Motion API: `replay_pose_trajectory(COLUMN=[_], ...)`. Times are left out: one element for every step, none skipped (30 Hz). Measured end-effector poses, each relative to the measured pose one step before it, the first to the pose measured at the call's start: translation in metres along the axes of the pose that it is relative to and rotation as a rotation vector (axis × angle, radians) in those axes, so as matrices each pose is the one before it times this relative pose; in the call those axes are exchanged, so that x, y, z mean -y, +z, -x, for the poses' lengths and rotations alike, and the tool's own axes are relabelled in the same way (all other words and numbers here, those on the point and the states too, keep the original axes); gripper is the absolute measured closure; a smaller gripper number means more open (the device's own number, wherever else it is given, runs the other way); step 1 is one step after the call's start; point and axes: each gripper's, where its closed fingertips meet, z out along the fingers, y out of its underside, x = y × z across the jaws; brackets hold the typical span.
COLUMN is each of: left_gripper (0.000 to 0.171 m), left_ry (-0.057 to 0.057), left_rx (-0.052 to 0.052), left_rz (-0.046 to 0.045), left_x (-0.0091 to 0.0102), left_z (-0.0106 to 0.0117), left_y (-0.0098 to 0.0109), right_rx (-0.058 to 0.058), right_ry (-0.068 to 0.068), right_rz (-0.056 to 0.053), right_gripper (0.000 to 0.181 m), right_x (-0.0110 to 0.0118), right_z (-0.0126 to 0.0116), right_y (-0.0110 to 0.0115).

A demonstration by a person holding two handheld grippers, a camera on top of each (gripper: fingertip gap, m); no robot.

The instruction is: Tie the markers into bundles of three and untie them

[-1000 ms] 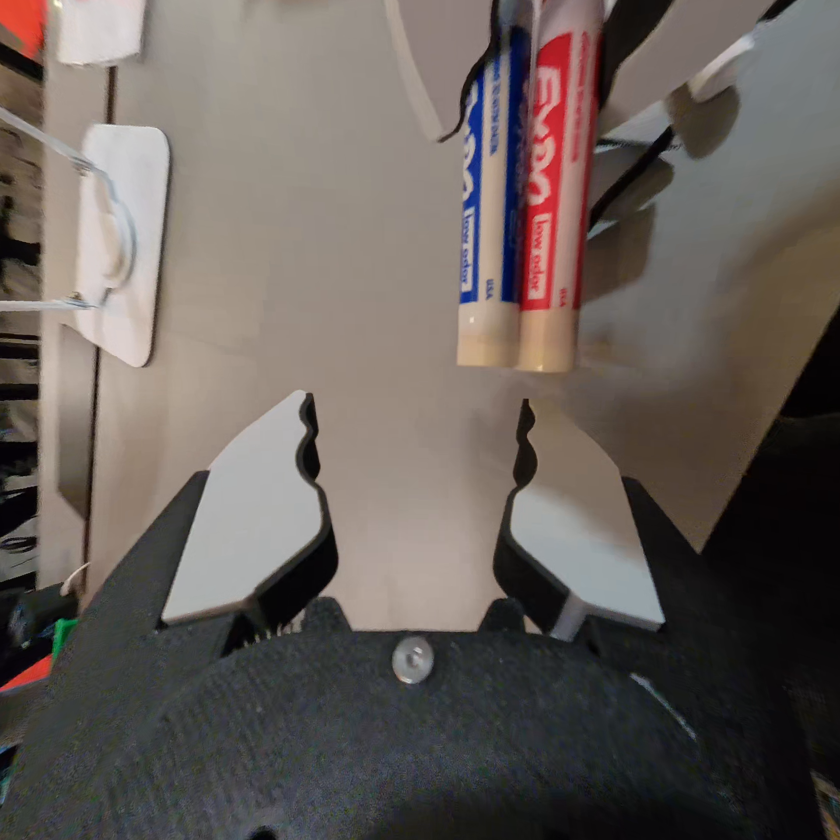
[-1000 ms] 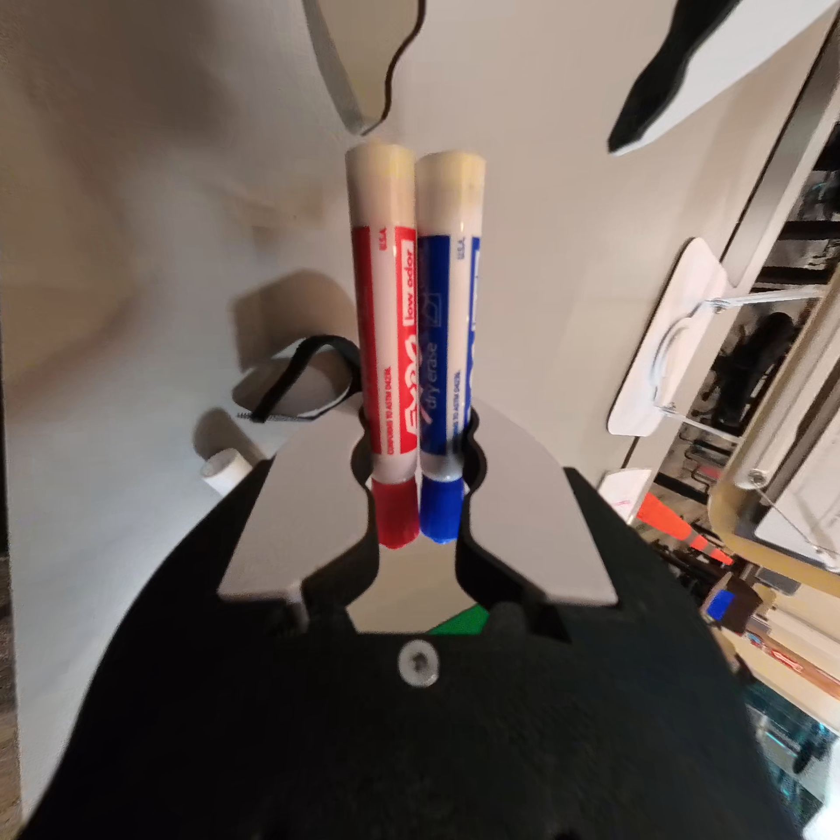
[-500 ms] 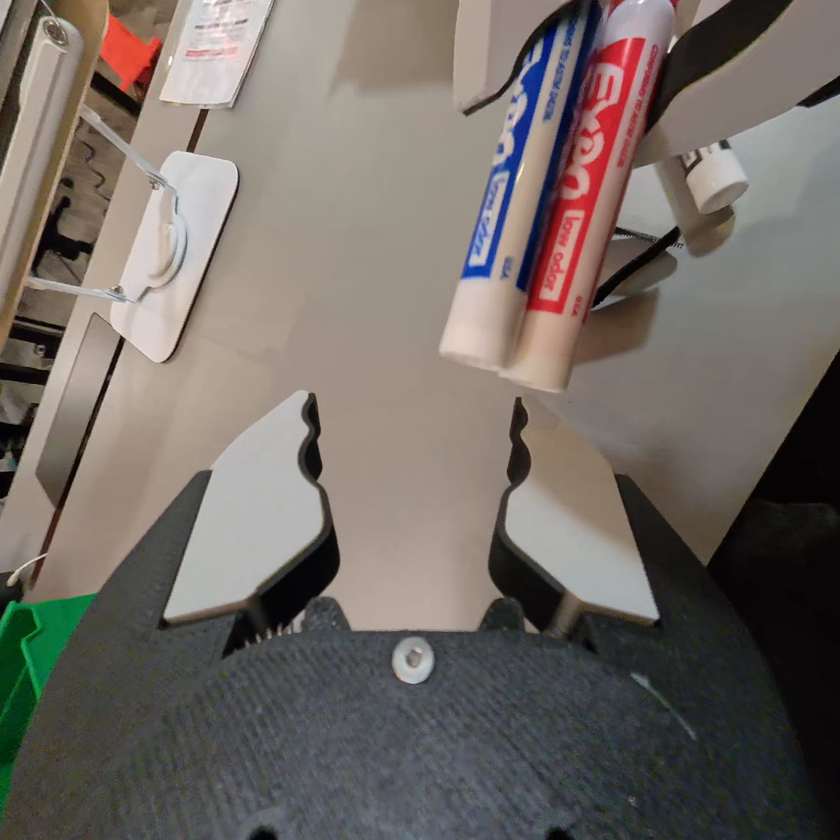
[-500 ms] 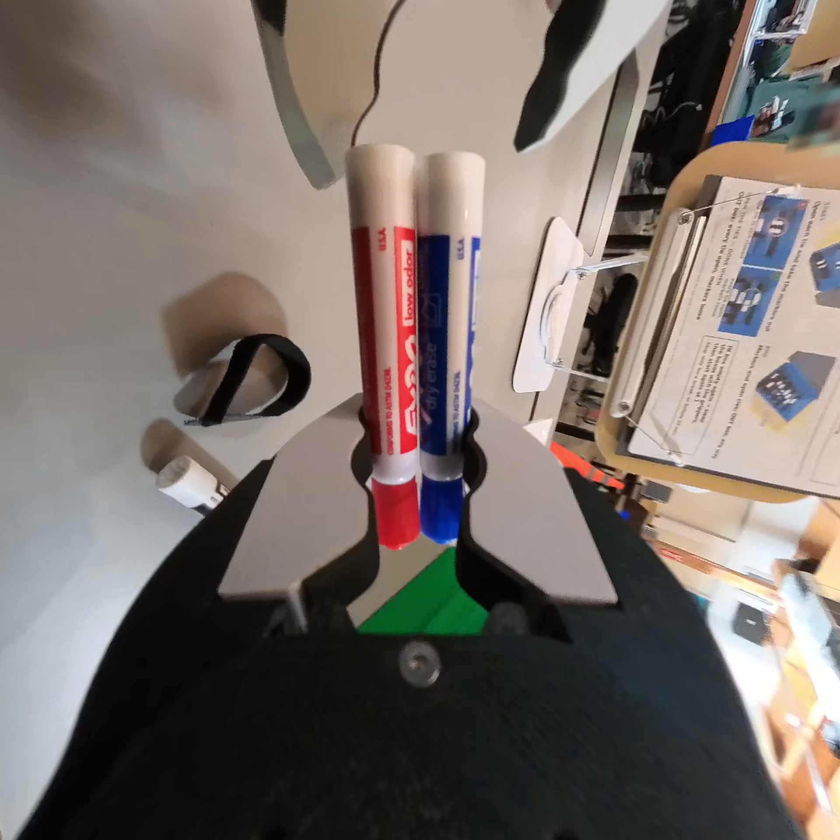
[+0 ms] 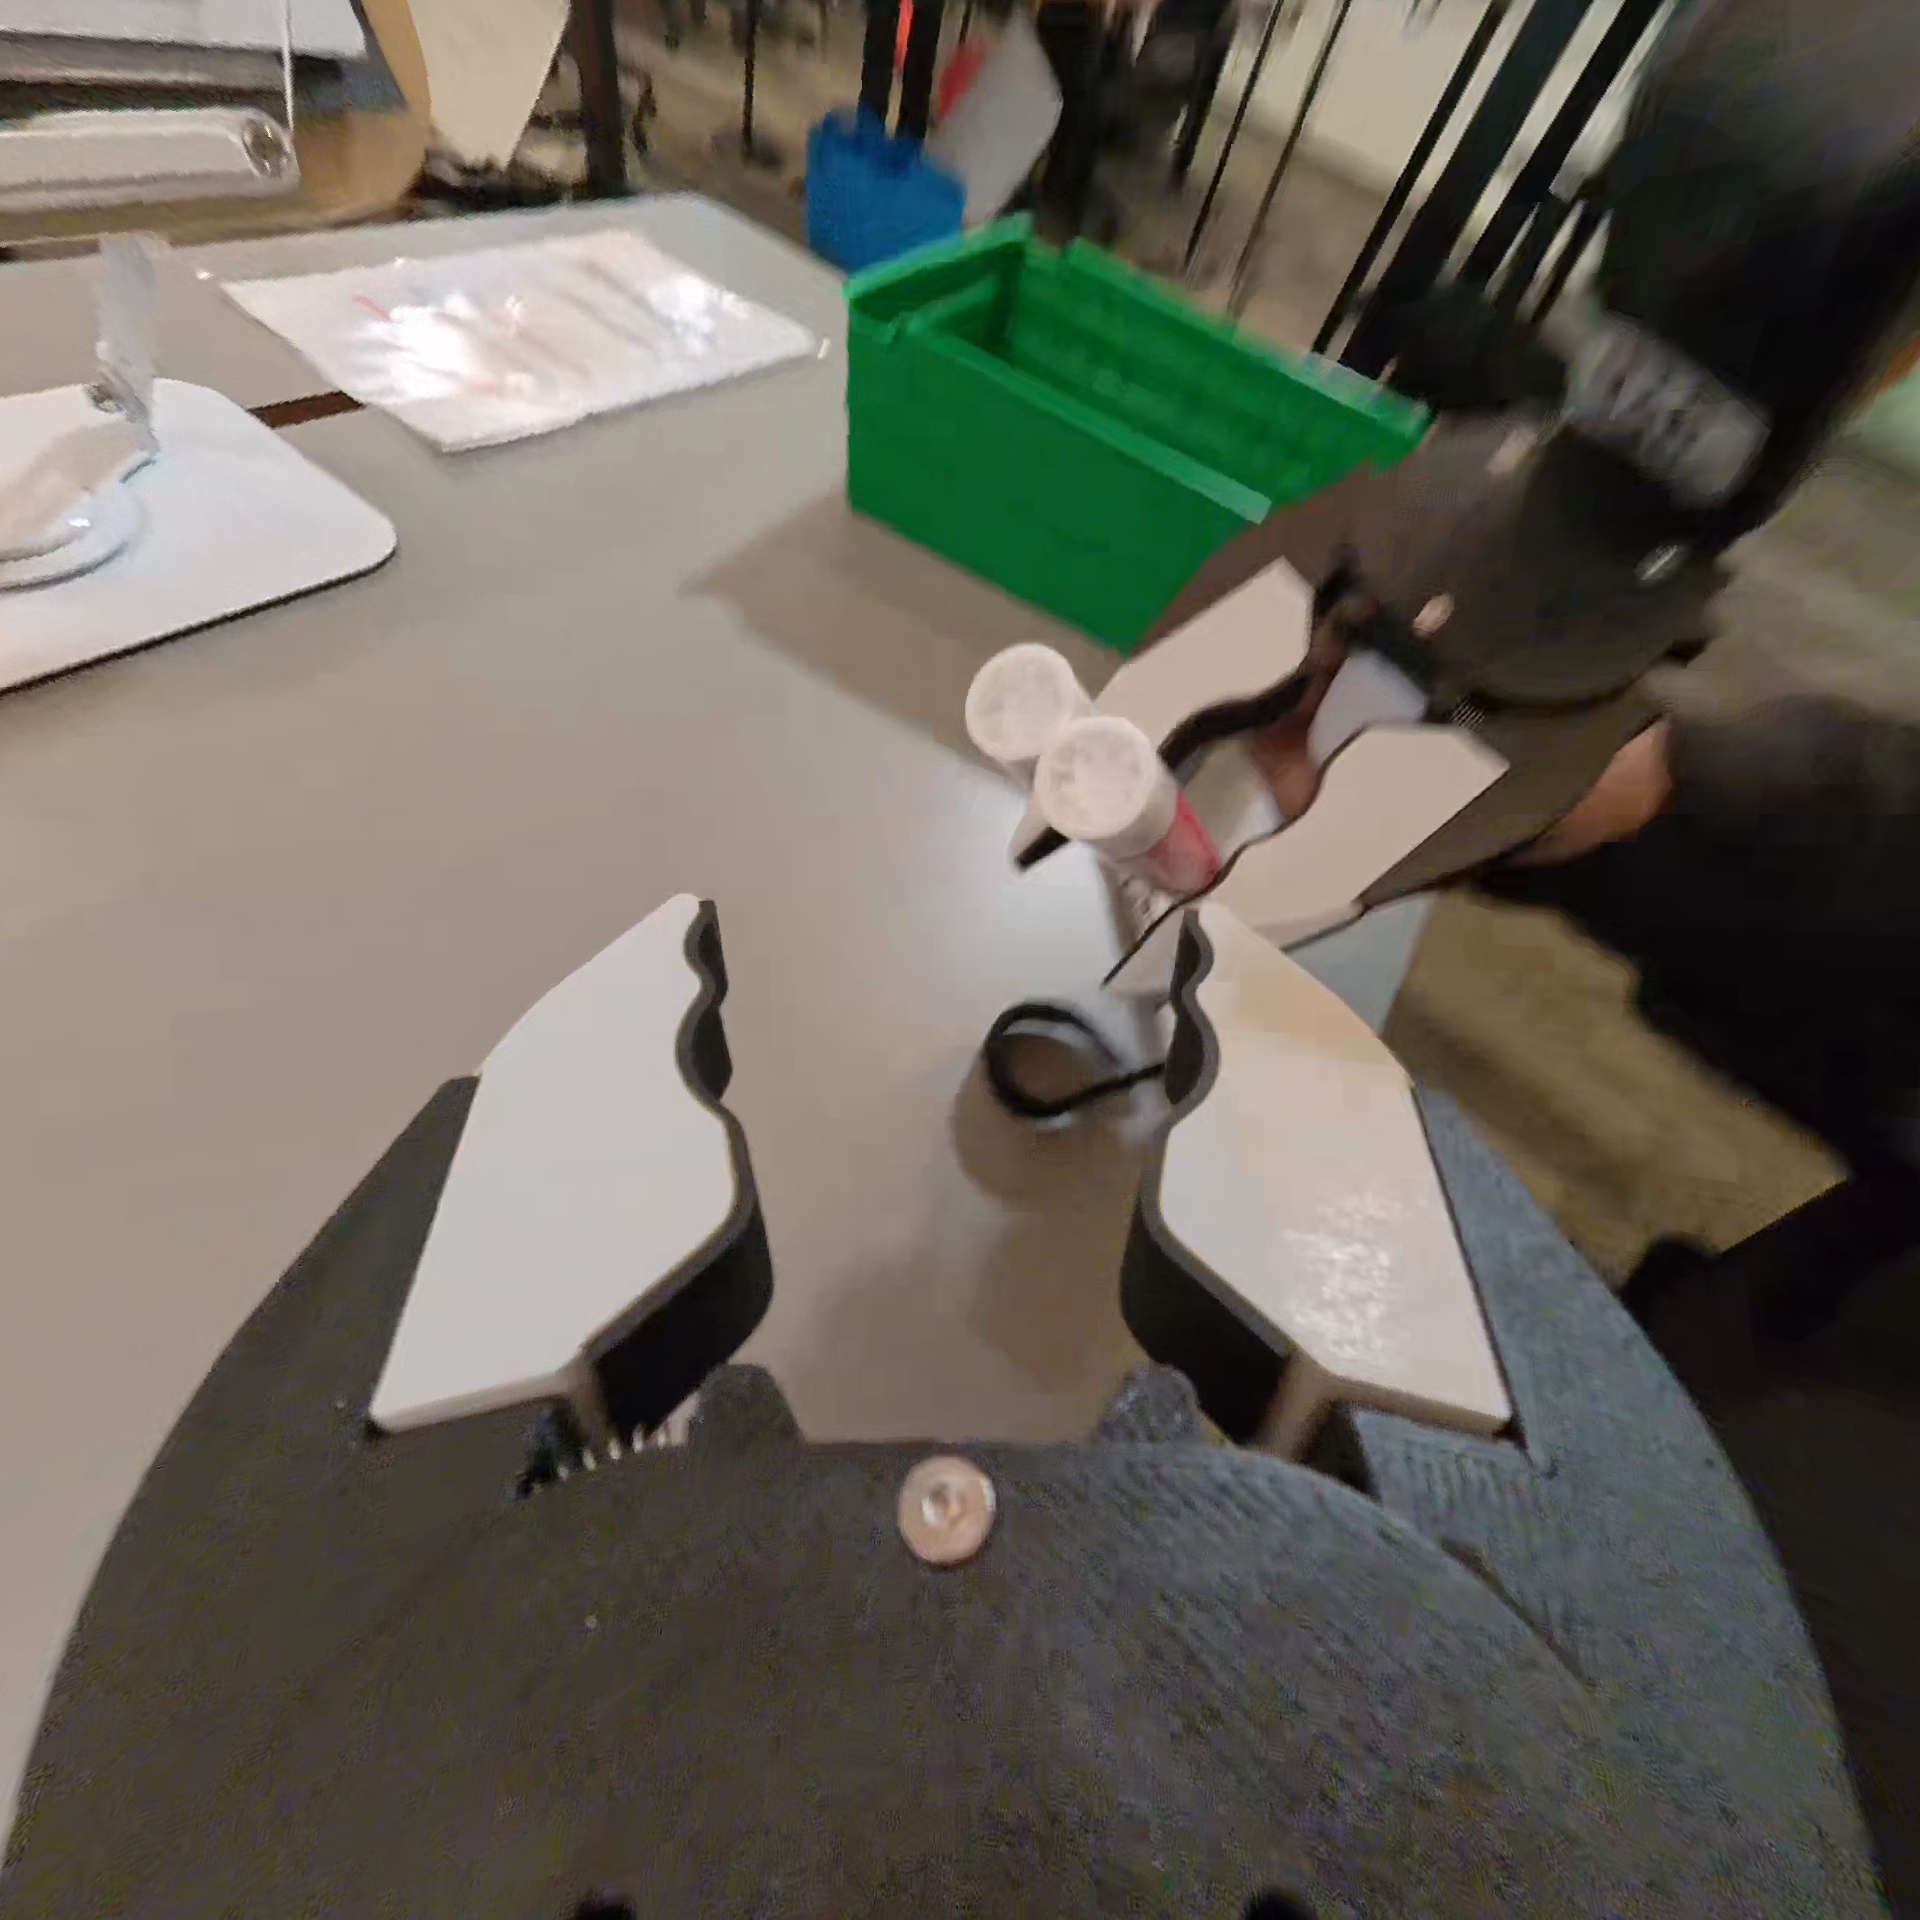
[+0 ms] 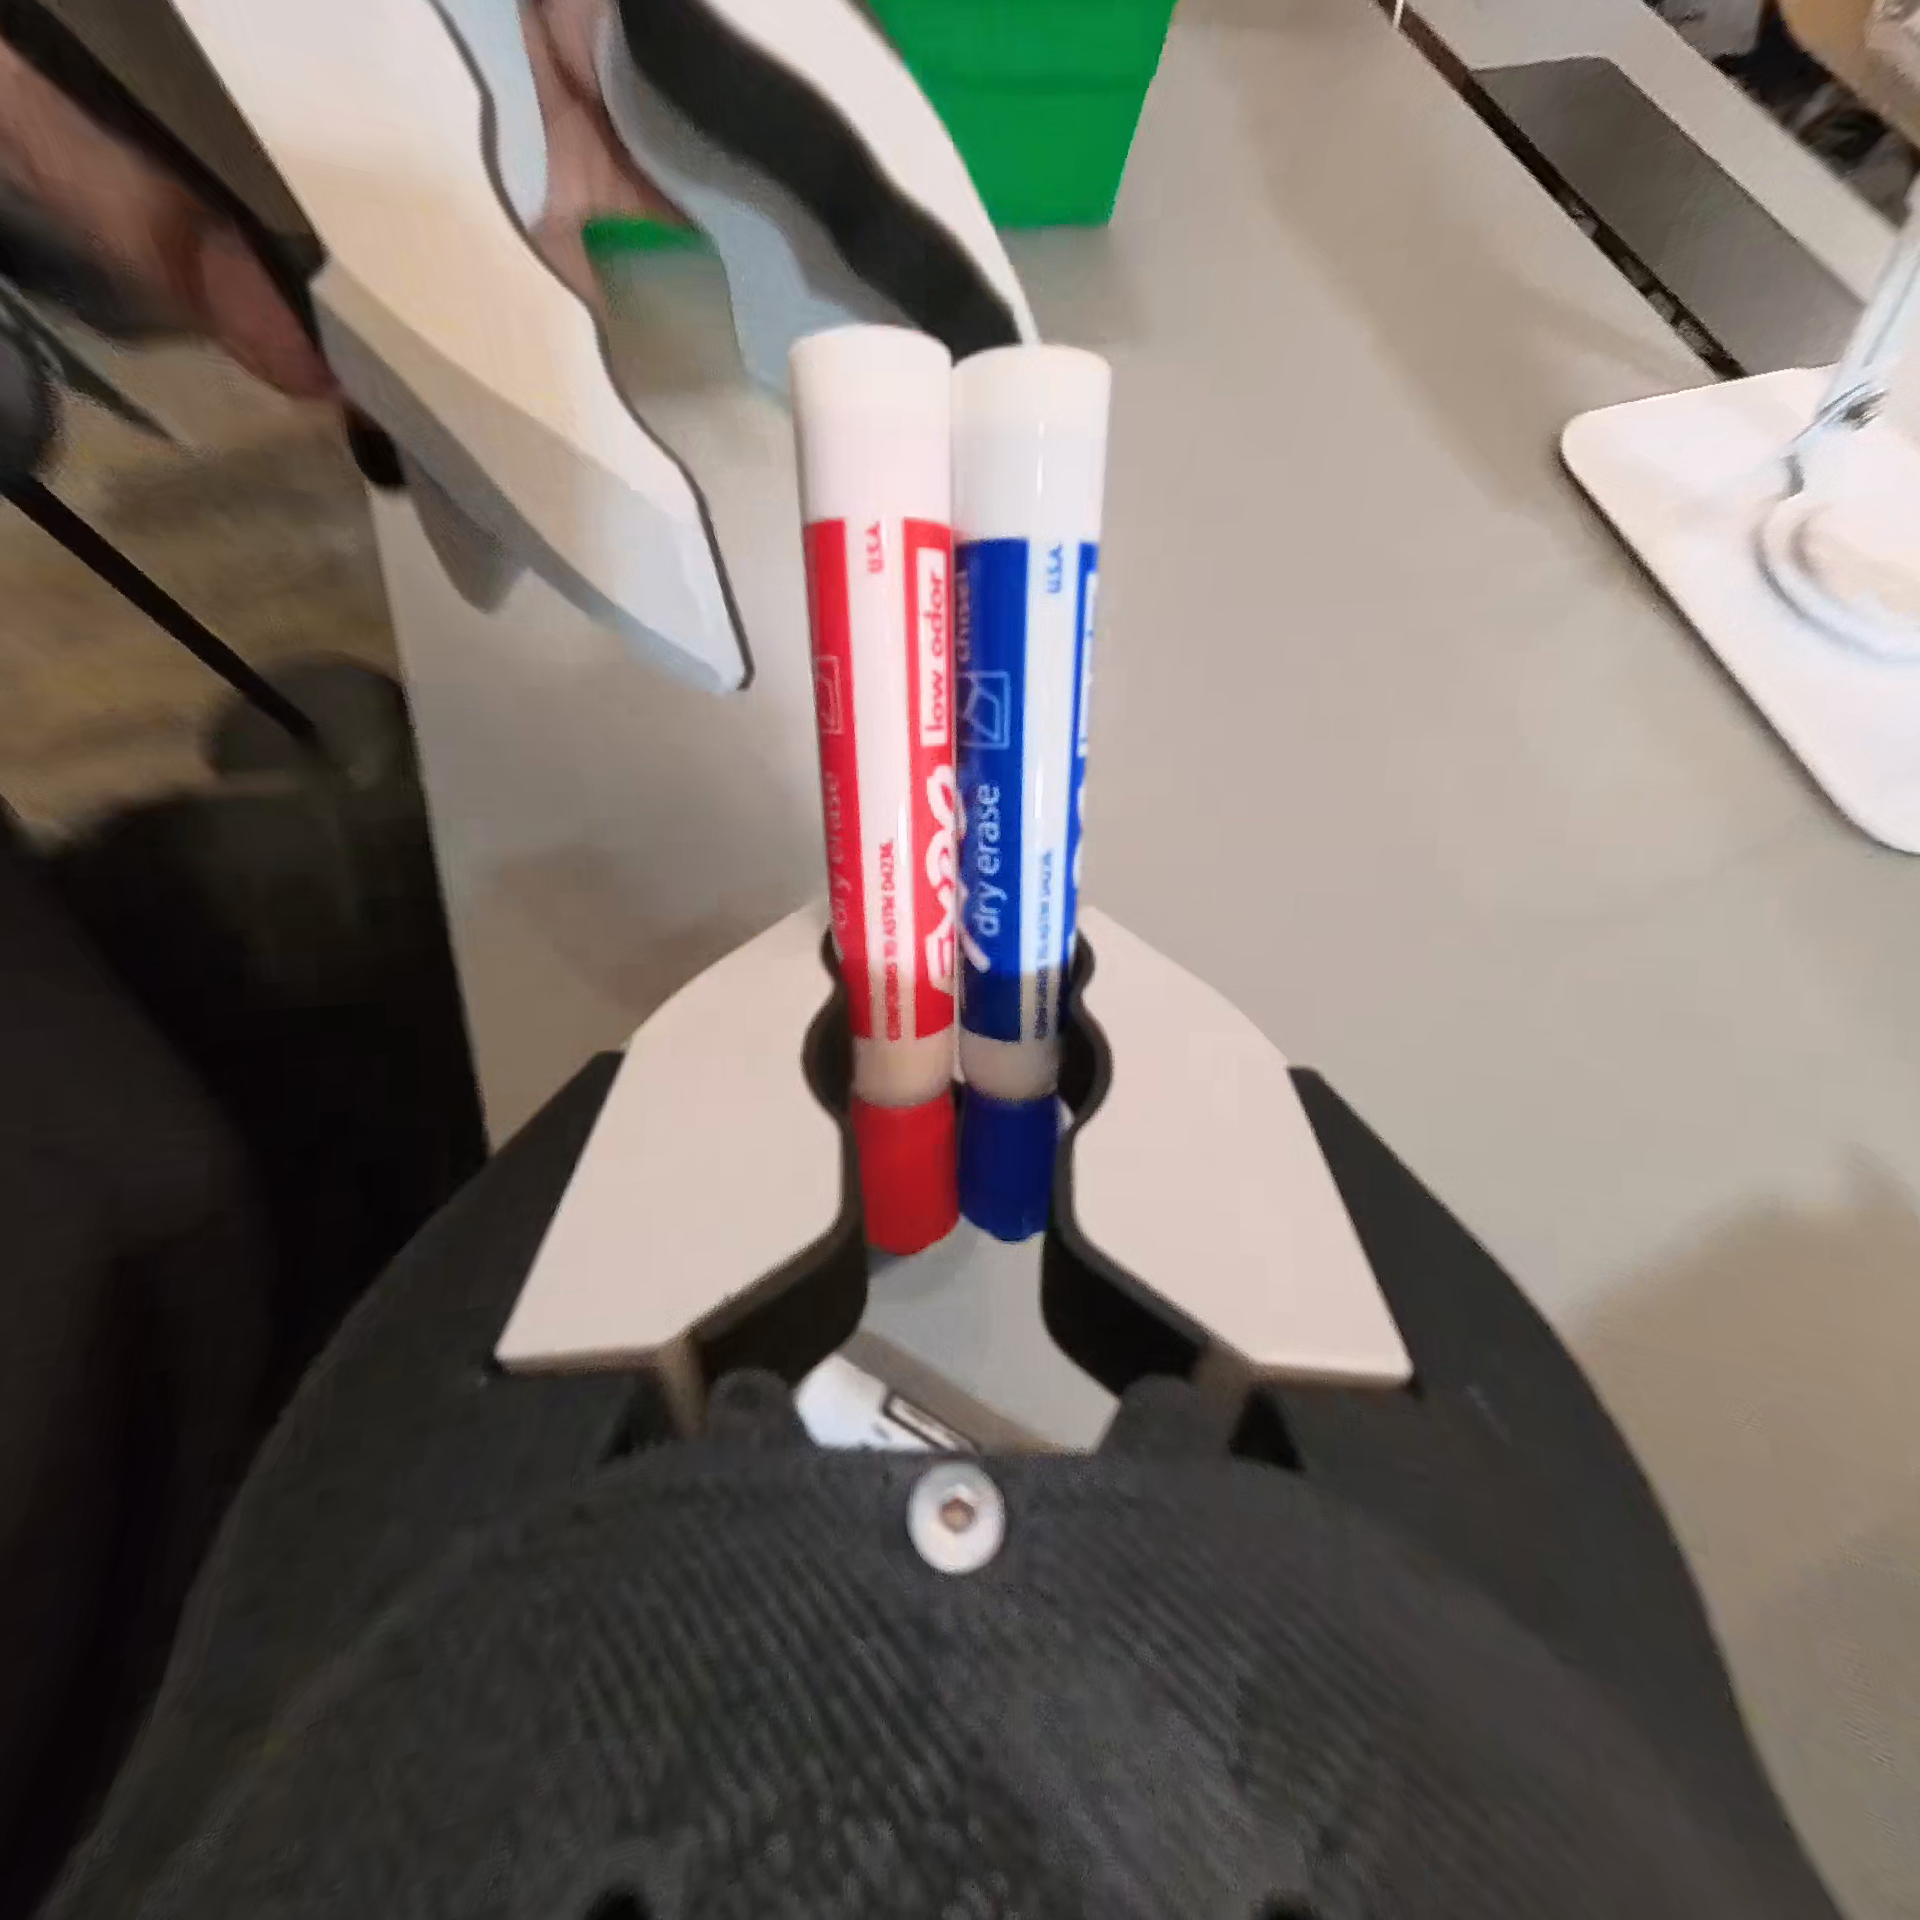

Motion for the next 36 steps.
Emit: replay_pose_trajectory(left_gripper=[0.085, 0.083, 0.084, 0.083, 0.083, 0.083, 0.083, 0.083, 0.083, 0.083, 0.082, 0.081, 0.081, 0.081, 0.081, 0.081, 0.081, 0.082, 0.083, 0.084, 0.086, 0.087, 0.088, 0.088, 0.088, 0.088, 0.090, 0.091, 0.091, 0.092, 0.092, 0.092, 0.091, 0.091, 0.091, 0.091], left_ry=[-0.0546, -0.0494, -0.0435, -0.0342, -0.0287, -0.0217, -0.0174, -0.0173, -0.0180, -0.0149, -0.0138, -0.0108, -0.0056, -0.0018, 0.0022, 0.0041, 0.0060, 0.0099, 0.0143, 0.0144, 0.0111, 0.0076, 0.0028, -0.0004, 0.0008, 0.0038, 0.0044, 0.0026, 0.0000, -0.0033, -0.0035, -0.0012, 0.0013, 0.0029, 0.0053, 0.0078], left_rx=[-0.0425, -0.0366, -0.0300, -0.0360, -0.0339, -0.0305, -0.0290, -0.0293, -0.0300, -0.0291, -0.0287, -0.0261, -0.0181, -0.0084, -0.0130, -0.0136, -0.0078, -0.0024, -0.0094, -0.0082, -0.0063, -0.0064, -0.0073, -0.0033, -0.0013, 0.0010, 0.0023, 0.0030, -0.0004, -0.0038, -0.0047, -0.0036, -0.0046, -0.0068, -0.0040, 0.0031], left_rz=[-0.05105, -0.04130, -0.04103, -0.03930, -0.03905, -0.04677, -0.05007, -0.04408, -0.03164, -0.02111, -0.01258, -0.00635, -0.00522, -0.00086, -0.00030, 0.00264, 0.00638, 0.01288, 0.01561, 0.01383, 0.01608, 0.01090, 0.00834, 0.01178, 0.01156, 0.00571, 0.00279, 0.00151, 0.00192, 0.00314, 0.00204, 0.00190, 0.00656, 0.01073, 0.01063, 0.00766], left_x=[0.00893, 0.00755, 0.00730, 0.00644, 0.00610, 0.00670, 0.00688, 0.00587, 0.00411, 0.00238, 0.00085, -0.00031, -0.00059, -0.00125, -0.00115, -0.00138, -0.00152, -0.00247, -0.00280, -0.00276, -0.00319, -0.00278, -0.00254, -0.00284, -0.00270, -0.00200, -0.00152, -0.00126, -0.00125, -0.00127, -0.00090, -0.00083, -0.00153, -0.00237, -0.00269, -0.00235], left_z=[-0.00263, -0.00218, -0.00187, -0.00333, -0.00367, -0.00357, -0.00374, -0.00400, -0.00424, -0.00456, -0.00487, -0.00474, -0.00398, -0.00270, -0.00347, -0.00356, -0.00259, -0.00164, -0.00248, -0.00226, -0.00169, -0.00157, -0.00134, -0.00035, 0.00030, 0.00045, 0.00069, 0.00080, 0.00040, -0.00014, -0.00043, -0.00061, -0.00078, -0.00135, -0.00123, -0.00037], left_y=[-0.00105, -0.00033, -0.00023, -0.00028, -0.00017, -0.00024, -0.00025, 0.00038, 0.00144, 0.00241, 0.00316, 0.00380, 0.00406, 0.00414, 0.00398, 0.00365, 0.00317, 0.00265, 0.00192, 0.00131, 0.00091, 0.00047, 0.00033, 0.00028, 0.00002, -0.00037, -0.00065, -0.00064, -0.00023, 0.00004, 0.00029, 0.00045, 0.00071, 0.00093, 0.00102, 0.00082], right_rx=[0.0291, 0.0316, 0.0320, 0.0303, 0.0356, 0.0451, 0.0489, 0.0472, 0.0394, 0.0312, 0.0332, 0.0330, 0.0305, 0.0322, 0.0313, 0.0239, 0.0153, 0.0092, 0.0044, -0.0002, 0.0008, 0.0053, 0.0049, 0.0038, 0.0039, -0.0019, -0.0035, 0.0004, 0.0018, 0.0059, 0.0071, 0.0048, 0.0044, 0.0021, 0.0026, 0.0041], right_ry=[0.0535, 0.0500, 0.0460, 0.0448, 0.0435, 0.0419, 0.0370, 0.0297, 0.0239, 0.0144, 0.0008, -0.0057, -0.0034, -0.0003, 0.0012, 0.0040, 0.0003, -0.0073, -0.0103, -0.0091, -0.0089, -0.0040, 0.0050, 0.0048, 0.0021, 0.0039, 0.0037, 0.0017, 0.0029, 0.0084, 0.0111, 0.0064, 0.0054, 0.0049, 0.0038, 0.0050], right_rz=[-0.0412, -0.0373, -0.0354, -0.0367, -0.0393, -0.0444, -0.0503, -0.0508, -0.0401, -0.0293, -0.0310, -0.0313, -0.0296, -0.0290, -0.0281, -0.0168, -0.0030, 0.0033, 0.0084, 0.0165, 0.0113, 0.0036, 0.0044, -0.0002, -0.0055, -0.0005, 0.0056, 0.0044, -0.0028, -0.0053, -0.0011, 0.0023, 0.0076, 0.0080, 0.0024, -0.0038], right_gripper=[0.144, 0.144, 0.144, 0.144, 0.143, 0.144, 0.144, 0.144, 0.144, 0.144, 0.144, 0.144, 0.144, 0.143, 0.144, 0.144, 0.144, 0.144, 0.144, 0.144, 0.144, 0.144, 0.144, 0.144, 0.144, 0.144, 0.144, 0.143, 0.143, 0.144, 0.144, 0.144, 0.144, 0.144, 0.144, 0.144], right_x=[0.00494, 0.00442, 0.00428, 0.00428, 0.00463, 0.00538, 0.00642, 0.00672, 0.00542, 0.00419, 0.00404, 0.00380, 0.00311, 0.00272, 0.00229, 0.00082, -0.00094, -0.00160, -0.00178, -0.00237, -0.00144, -0.00040, -0.00046, -0.00008, 0.00066, 0.00004, -0.00093, -0.00112, -0.00066, -0.00074, -0.00166, -0.00242, -0.00316, -0.00310, -0.00230, -0.00086], right_z=[0.00112, 0.00144, 0.00161, 0.00158, 0.00265, 0.00420, 0.00526, 0.00551, 0.00484, 0.00403, 0.00501, 0.00520, 0.00466, 0.00462, 0.00431, 0.00316, 0.00211, 0.00187, 0.00174, 0.00091, 0.00106, 0.00133, 0.00054, 0.00017, 0.00024, -0.00053, -0.00082, 0.00003, 0.00043, 0.00095, 0.00073, 0.00064, 0.00048, 0.00018, 0.00039, 0.00068], right_y=[-0.00003, -0.00009, -0.00005, -0.00019, -0.00029, -0.00036, -0.00061, -0.00028, 0.00042, 0.00109, 0.00160, 0.00193, 0.00216, 0.00212, 0.00202, 0.00177, 0.00177, 0.00112, 0.00061, 0.00030, -0.00038, -0.00063, -0.00060, -0.00059, -0.00075, -0.00048, 0.00007, 0.00059, 0.00083, 0.00136, 0.00189, 0.00216, 0.00250, 0.00249, 0.00216, 0.00160])
